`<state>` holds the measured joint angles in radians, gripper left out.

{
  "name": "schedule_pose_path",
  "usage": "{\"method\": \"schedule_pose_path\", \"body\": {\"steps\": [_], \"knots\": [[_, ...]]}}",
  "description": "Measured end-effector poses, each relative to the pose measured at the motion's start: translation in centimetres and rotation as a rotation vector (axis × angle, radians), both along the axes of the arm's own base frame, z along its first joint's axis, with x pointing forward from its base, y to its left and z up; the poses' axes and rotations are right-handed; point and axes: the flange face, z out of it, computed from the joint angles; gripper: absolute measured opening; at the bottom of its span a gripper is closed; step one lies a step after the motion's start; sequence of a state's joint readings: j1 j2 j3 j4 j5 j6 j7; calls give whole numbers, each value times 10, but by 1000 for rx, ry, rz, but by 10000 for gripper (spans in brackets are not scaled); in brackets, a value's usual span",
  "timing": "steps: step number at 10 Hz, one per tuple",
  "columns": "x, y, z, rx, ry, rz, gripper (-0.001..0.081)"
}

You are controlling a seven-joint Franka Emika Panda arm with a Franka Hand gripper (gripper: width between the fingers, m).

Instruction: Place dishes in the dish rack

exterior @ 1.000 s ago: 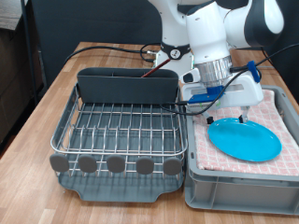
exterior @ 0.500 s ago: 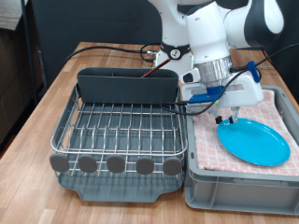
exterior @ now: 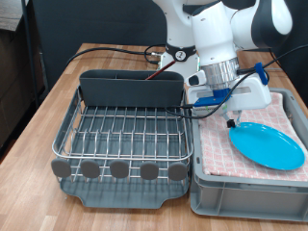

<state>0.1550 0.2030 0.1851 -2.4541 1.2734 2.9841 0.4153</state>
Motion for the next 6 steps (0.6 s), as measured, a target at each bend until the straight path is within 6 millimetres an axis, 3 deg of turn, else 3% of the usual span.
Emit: {"method": "schedule_pose_path", "body": {"steps": [6], "knots": [[12, 1, 6, -63, 45, -24, 17]]}}
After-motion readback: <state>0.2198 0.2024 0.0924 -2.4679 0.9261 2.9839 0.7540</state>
